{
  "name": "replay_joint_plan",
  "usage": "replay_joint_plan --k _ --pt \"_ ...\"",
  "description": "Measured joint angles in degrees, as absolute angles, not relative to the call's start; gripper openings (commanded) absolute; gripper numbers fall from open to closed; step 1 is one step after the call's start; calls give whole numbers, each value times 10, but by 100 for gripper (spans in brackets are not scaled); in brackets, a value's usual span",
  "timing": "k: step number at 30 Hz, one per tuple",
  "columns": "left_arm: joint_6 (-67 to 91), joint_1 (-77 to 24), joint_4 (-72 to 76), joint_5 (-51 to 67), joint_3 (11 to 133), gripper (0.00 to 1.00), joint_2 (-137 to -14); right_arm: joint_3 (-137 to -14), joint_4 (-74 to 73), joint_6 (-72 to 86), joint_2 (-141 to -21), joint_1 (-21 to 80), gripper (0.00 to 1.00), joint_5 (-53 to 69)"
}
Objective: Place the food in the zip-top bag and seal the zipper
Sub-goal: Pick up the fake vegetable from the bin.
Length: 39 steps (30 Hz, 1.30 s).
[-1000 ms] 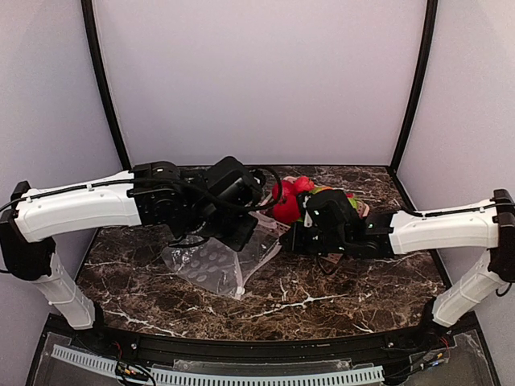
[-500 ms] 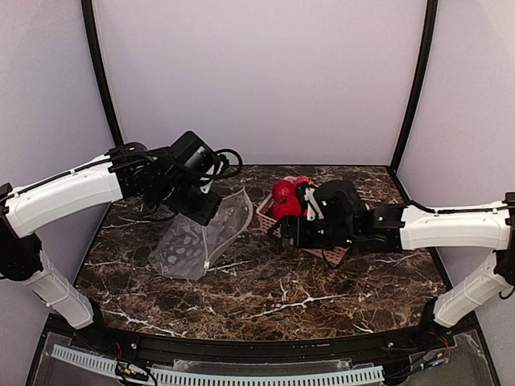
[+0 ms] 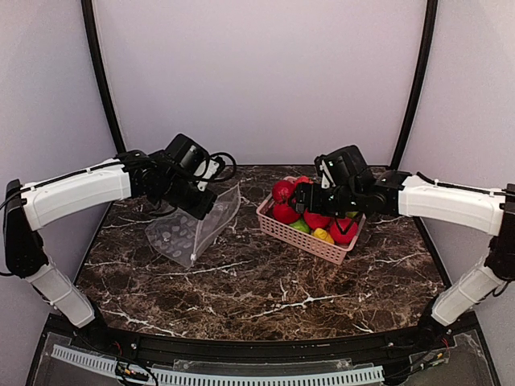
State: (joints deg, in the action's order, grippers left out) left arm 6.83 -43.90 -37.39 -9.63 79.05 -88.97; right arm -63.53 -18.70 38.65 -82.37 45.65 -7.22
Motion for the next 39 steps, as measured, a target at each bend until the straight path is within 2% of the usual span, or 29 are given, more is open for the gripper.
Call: replay_joint_plan --k 11,26,30,39 --pt "50 -405 -285 -65 705 1 -865 -750 -198 365 -964 431 92 -54" --pt "49 -400 -211 -39 647 1 -834 -775 -199 382 -1036 427 88 -54" --pt "49 -400 -208 -38 646 1 -833 -781 -198 389 -1044 426 85 -60" --pt "49 -400 -206 -36 643 1 -833 -788 -197 402 -1056 424 71 -73"
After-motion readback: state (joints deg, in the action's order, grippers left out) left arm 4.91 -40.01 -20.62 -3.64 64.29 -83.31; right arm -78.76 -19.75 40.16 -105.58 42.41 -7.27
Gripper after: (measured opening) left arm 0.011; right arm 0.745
